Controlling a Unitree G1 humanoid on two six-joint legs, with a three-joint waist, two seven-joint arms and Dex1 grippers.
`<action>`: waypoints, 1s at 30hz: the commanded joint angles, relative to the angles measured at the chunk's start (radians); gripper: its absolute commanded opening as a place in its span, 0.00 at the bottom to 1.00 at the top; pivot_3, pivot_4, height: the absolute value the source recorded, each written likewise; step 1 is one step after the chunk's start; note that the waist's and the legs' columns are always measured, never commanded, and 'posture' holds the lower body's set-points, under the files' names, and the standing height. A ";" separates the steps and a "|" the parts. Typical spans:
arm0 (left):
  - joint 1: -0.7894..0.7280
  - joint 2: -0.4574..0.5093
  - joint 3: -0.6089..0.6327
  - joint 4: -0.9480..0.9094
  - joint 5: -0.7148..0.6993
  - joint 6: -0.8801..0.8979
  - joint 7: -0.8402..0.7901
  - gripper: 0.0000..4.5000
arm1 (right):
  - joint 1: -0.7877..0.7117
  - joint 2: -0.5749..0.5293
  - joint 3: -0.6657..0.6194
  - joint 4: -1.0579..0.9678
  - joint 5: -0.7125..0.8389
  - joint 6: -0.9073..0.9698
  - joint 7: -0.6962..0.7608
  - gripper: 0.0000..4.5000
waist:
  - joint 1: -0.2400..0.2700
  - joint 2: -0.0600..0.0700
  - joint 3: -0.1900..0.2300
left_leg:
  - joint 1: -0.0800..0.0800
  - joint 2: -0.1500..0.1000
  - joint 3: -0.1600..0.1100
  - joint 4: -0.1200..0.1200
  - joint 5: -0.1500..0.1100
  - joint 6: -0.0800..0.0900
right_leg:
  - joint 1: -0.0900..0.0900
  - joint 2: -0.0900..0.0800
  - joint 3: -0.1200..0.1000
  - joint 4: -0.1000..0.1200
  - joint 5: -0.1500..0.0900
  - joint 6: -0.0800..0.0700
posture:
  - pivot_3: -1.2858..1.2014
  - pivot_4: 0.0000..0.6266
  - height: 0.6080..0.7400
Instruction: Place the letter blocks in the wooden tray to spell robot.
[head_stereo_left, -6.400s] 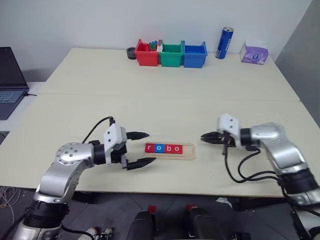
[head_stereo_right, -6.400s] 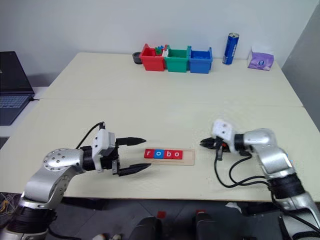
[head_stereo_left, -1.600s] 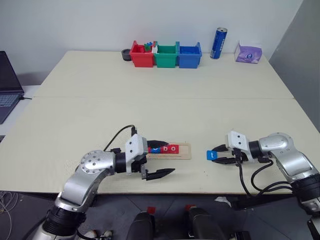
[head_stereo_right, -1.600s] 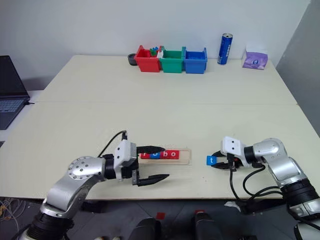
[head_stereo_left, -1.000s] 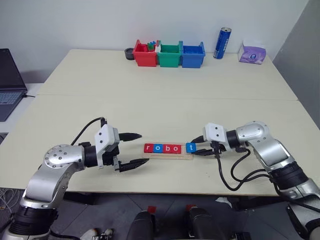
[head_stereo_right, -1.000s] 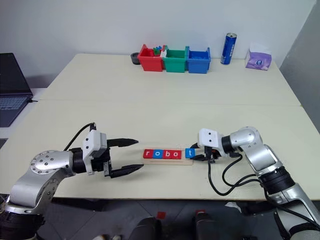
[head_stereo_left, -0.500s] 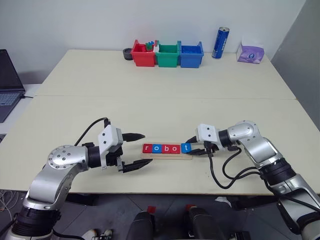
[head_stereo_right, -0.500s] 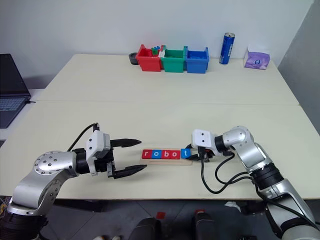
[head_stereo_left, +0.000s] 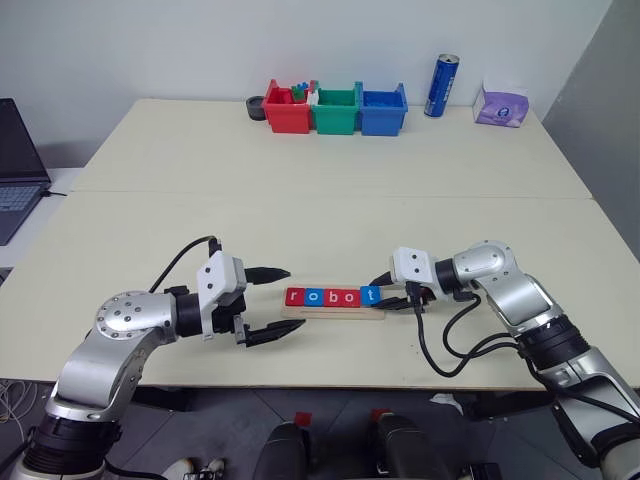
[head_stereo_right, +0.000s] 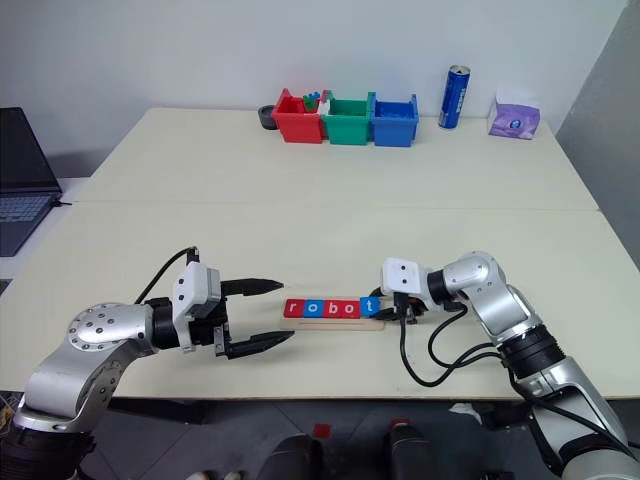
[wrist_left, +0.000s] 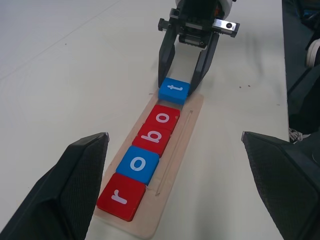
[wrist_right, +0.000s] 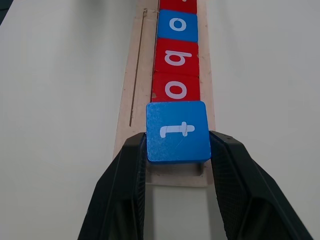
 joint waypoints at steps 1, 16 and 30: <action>-0.010 0.011 0.012 -0.014 -0.002 -0.013 -0.003 1.00 | -0.021 0.004 -0.007 -0.031 0.005 0.006 0.005 0.48 | 0.000 0.000 0.000 | 0.000 0.000 0.000 0.000 0.000 0.000 | 0.000 0.000 0.000 0.000 0.000 0.000 | 0.52 0.24 1.00; -0.007 0.011 0.014 0.010 0.007 -0.033 -0.016 1.00 | -0.083 0.013 -0.072 0.020 0.052 0.078 -0.012 0.99 | 0.000 0.000 0.000 | 0.000 0.000 0.000 0.000 0.000 0.000 | 0.000 0.000 0.000 0.000 0.000 -0.001 | 0.52 0.24 1.00; -0.001 0.015 0.016 0.023 0.014 -0.049 -0.021 1.00 | -0.086 0.073 -0.037 0.147 -0.034 -0.094 -0.113 0.27 | -0.002 0.000 0.000 | 0.000 0.000 0.000 0.000 0.000 0.000 | 0.000 0.000 0.000 0.000 0.001 -0.001 | 0.52 0.24 1.00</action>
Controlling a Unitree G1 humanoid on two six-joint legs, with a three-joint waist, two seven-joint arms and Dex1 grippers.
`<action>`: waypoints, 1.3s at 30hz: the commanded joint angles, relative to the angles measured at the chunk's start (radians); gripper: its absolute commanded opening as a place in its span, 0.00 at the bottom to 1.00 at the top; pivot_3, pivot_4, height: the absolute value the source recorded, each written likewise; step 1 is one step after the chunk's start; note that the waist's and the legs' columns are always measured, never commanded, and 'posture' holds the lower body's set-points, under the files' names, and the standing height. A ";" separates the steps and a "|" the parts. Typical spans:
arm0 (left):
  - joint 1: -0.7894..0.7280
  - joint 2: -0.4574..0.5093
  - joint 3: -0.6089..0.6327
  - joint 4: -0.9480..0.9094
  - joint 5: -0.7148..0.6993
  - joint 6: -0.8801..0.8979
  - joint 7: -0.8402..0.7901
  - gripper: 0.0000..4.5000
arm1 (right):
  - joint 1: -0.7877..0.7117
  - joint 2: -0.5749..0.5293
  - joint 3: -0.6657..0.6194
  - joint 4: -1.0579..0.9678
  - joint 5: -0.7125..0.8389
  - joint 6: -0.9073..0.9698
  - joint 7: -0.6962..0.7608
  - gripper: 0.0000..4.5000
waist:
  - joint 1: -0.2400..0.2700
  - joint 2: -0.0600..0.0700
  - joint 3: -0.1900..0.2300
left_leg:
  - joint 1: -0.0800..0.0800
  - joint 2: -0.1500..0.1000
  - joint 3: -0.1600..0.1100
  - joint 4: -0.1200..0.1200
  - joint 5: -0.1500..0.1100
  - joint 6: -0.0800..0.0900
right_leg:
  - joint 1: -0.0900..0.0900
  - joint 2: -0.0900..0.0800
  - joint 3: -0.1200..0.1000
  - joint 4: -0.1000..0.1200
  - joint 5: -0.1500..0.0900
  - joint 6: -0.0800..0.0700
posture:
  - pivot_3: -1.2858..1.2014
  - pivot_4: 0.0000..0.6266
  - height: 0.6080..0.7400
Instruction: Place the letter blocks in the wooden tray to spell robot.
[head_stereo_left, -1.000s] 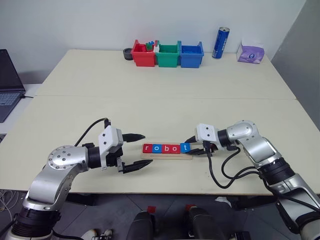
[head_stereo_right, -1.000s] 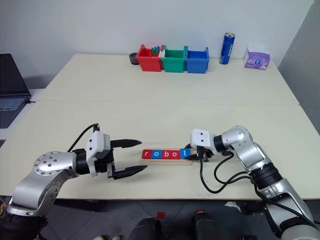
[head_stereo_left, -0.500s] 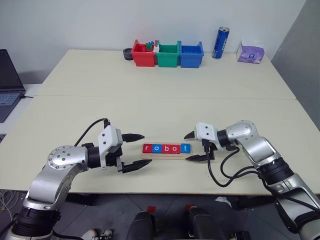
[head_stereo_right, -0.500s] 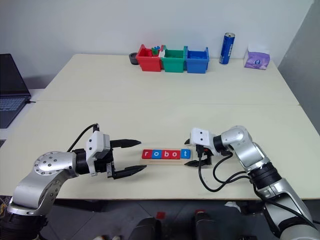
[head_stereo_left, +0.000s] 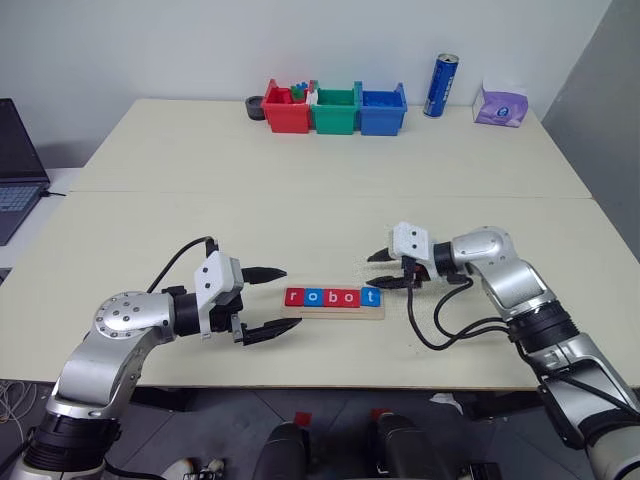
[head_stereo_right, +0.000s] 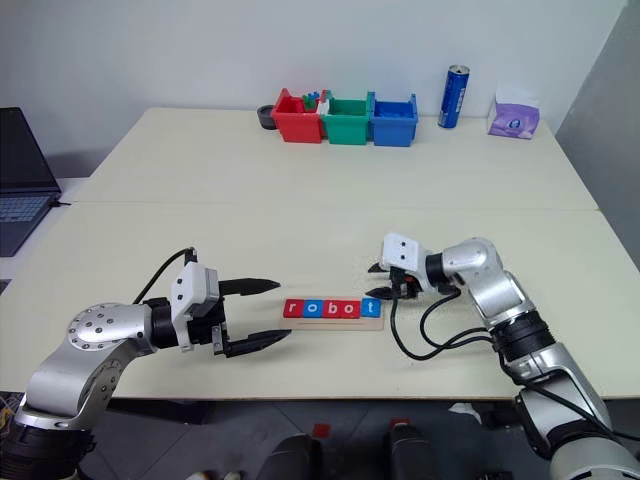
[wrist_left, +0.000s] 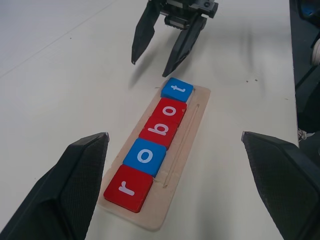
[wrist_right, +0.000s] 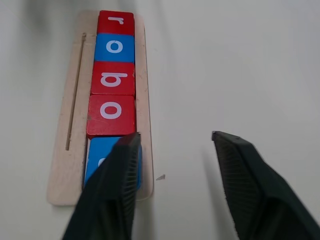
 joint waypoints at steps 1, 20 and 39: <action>0.001 0.015 0.016 -0.019 0.001 -0.021 -0.007 1.00 | -0.008 0.012 0.002 0.019 -0.023 -0.056 -0.018 0.20 | 0.000 0.000 0.000 | 0.000 0.000 0.000 0.000 0.000 0.000 | 0.000 0.000 0.000 0.000 0.000 0.000 | 0.52 0.24 1.00; -0.004 0.012 0.014 -0.017 0.011 -0.023 -0.005 1.00 | 0.019 0.001 0.029 0.022 -0.074 -0.150 -0.005 0.01 | 0.000 0.000 0.000 | 0.000 0.000 0.000 0.000 0.000 0.000 | 0.000 0.000 0.000 0.000 0.000 0.000 | 0.52 0.24 1.00; -0.018 0.002 0.003 -0.021 0.015 -0.020 0.010 1.00 | 0.056 -0.002 0.026 -0.086 -0.065 -0.158 0.017 0.01 | 0.000 0.000 0.000 | 0.000 0.000 0.000 0.000 0.000 0.000 | 0.000 0.000 0.000 0.000 0.000 0.000 | 0.52 0.24 1.00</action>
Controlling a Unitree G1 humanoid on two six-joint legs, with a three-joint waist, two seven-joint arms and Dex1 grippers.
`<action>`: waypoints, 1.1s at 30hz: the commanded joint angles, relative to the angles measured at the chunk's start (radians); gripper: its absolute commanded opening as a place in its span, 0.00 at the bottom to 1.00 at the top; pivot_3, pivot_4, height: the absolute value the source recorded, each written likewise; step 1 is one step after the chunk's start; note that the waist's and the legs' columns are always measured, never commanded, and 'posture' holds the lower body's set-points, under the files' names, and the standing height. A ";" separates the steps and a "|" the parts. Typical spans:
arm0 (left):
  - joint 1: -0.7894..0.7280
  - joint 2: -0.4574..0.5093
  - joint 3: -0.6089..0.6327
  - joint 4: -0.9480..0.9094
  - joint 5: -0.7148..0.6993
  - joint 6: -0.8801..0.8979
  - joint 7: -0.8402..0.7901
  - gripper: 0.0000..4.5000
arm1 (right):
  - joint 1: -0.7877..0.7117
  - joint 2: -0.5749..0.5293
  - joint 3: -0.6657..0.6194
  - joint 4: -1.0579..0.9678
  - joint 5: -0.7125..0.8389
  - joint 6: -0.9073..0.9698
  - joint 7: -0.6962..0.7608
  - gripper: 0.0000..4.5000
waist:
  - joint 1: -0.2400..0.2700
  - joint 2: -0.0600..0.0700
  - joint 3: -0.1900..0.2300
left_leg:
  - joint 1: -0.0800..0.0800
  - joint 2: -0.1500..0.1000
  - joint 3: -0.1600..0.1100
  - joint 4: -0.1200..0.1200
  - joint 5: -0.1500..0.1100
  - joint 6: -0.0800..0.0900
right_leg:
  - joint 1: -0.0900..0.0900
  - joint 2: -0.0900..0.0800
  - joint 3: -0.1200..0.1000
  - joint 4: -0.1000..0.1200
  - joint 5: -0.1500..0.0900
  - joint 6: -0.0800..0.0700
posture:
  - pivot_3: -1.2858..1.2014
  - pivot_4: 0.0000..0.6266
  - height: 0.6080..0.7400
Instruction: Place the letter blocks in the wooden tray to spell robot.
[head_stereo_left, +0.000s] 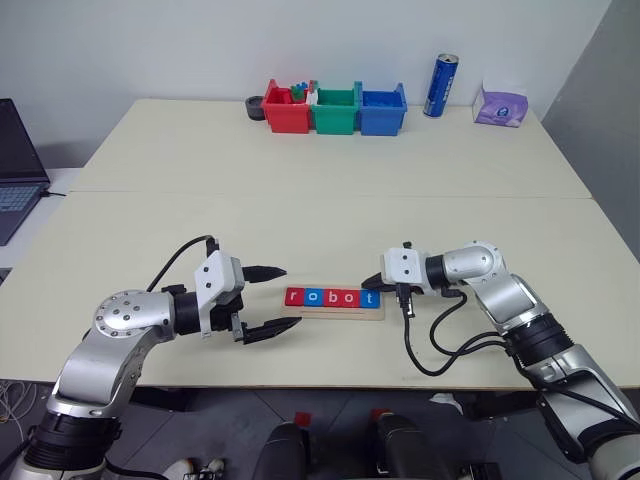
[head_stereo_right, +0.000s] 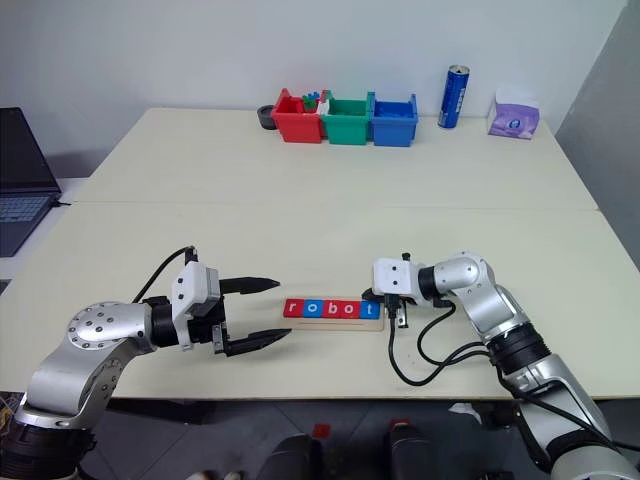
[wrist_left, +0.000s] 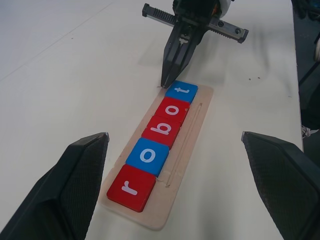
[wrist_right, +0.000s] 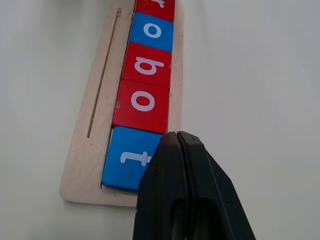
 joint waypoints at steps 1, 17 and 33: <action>-0.012 0.002 0.004 -0.021 0.001 -0.016 0.004 1.00 | -0.007 0.003 -0.008 -0.036 0.014 -0.016 0.004 0.01 | 0.000 0.000 0.000 | 0.000 0.000 0.000 0.000 0.000 0.000 | 0.000 0.000 0.000 0.000 0.000 0.000 | 0.52 0.24 1.00; 0.034 0.039 0.081 0.008 -0.004 0.008 0.020 1.00 | 0.005 -0.032 -0.093 -0.127 0.081 0.139 -0.016 0.01 | 0.000 0.000 0.000 | 0.000 0.000 0.000 0.000 0.000 0.000 | 0.000 0.000 0.000 0.000 0.000 0.000 | 0.52 0.24 1.00; 0.357 0.009 0.264 -0.256 -0.124 0.385 0.302 1.00 | 0.393 -0.224 -0.382 -0.841 0.410 0.942 -0.210 0.96 | 0.001 0.000 0.000 | -0.001 0.000 -0.009 0.000 0.000 -0.001 | 0.001 -0.008 0.000 0.000 -0.004 0.006 | 0.52 0.24 1.00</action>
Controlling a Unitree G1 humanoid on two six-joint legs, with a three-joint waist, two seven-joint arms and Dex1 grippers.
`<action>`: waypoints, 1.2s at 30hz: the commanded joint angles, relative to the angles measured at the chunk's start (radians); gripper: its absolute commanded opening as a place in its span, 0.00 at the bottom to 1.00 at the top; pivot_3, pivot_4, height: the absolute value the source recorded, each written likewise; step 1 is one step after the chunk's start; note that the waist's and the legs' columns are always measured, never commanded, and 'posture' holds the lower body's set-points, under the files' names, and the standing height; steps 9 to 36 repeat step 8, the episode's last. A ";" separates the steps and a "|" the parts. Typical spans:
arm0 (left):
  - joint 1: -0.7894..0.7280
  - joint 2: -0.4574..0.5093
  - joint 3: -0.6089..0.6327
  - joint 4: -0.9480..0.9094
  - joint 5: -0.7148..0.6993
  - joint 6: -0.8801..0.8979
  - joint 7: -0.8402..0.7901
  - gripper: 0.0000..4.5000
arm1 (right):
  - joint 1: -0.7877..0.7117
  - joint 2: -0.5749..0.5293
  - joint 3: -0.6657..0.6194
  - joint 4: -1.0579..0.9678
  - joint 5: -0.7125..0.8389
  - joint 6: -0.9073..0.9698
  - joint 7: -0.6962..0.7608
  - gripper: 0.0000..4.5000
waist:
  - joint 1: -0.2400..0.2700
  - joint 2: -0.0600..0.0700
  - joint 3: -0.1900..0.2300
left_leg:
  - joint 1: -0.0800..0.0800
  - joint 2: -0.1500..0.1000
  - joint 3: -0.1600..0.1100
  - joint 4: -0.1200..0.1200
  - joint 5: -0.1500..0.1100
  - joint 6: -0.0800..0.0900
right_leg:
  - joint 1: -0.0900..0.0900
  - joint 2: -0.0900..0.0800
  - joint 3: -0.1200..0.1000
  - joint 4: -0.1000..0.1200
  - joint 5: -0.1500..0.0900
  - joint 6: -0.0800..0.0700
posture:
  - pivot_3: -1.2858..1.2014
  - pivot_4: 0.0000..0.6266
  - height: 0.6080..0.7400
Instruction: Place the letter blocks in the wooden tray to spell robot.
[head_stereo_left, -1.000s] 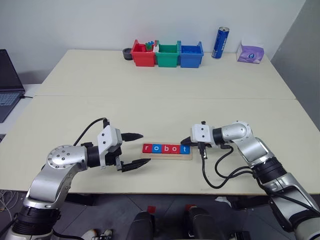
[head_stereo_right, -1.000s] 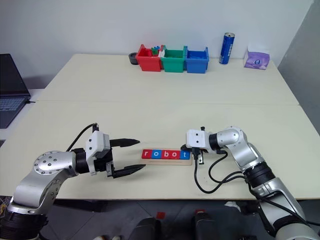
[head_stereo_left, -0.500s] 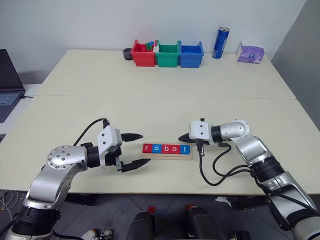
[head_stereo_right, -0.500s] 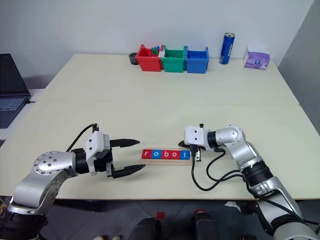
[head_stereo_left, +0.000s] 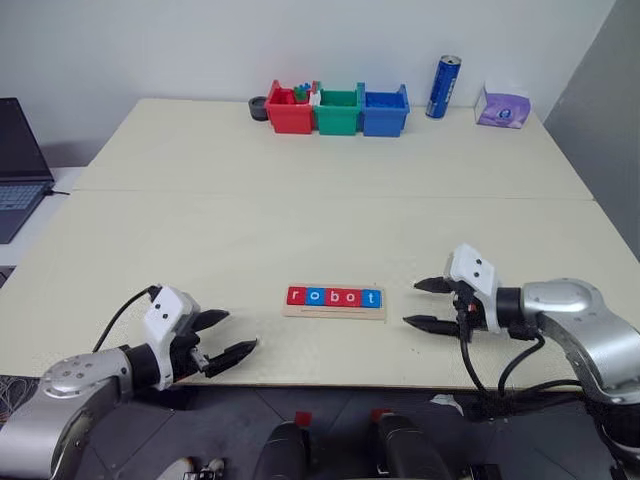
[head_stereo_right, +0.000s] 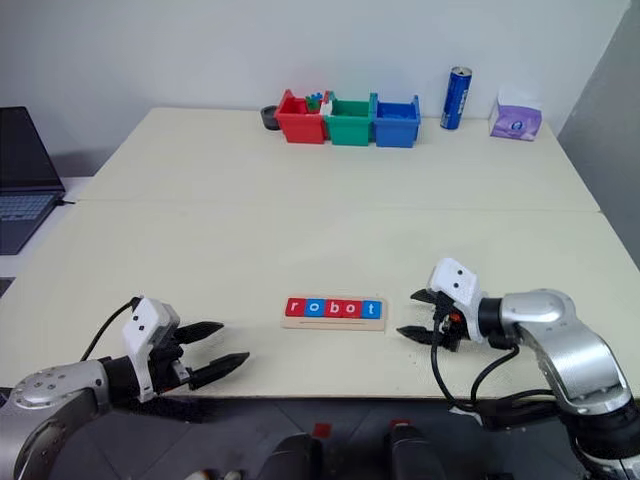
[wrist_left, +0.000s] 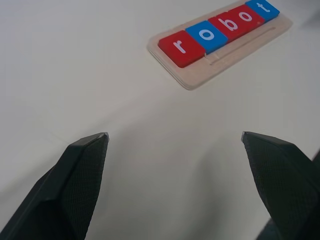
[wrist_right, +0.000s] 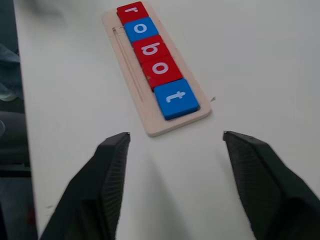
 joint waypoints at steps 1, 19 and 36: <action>-0.011 0.003 0.019 -0.052 -0.005 0.023 0.045 1.00 | -0.003 -0.005 -0.039 -0.065 0.043 0.049 -0.055 0.98 | 0.000 0.000 0.000 | 0.001 0.000 0.001 0.000 0.000 0.000 | 0.000 0.000 0.000 0.000 0.000 0.000 | 0.52 0.24 1.00; -0.042 0.029 0.027 -0.018 -0.012 -0.028 -0.015 1.00 | 0.002 -0.019 -0.018 -0.064 0.060 0.048 -0.107 0.98 | 0.000 0.000 0.000 | 0.001 0.000 0.007 -0.001 0.000 0.000 | 0.000 0.005 0.000 -0.001 0.000 0.000 | 0.52 0.24 1.00; -0.042 0.029 0.027 -0.018 -0.012 -0.028 -0.015 1.00 | 0.002 -0.019 -0.018 -0.064 0.060 0.048 -0.107 0.98 | 0.000 0.000 0.000 | 0.001 0.000 0.007 -0.001 0.000 0.000 | 0.000 0.005 0.000 -0.001 0.000 0.000 | 0.52 0.24 1.00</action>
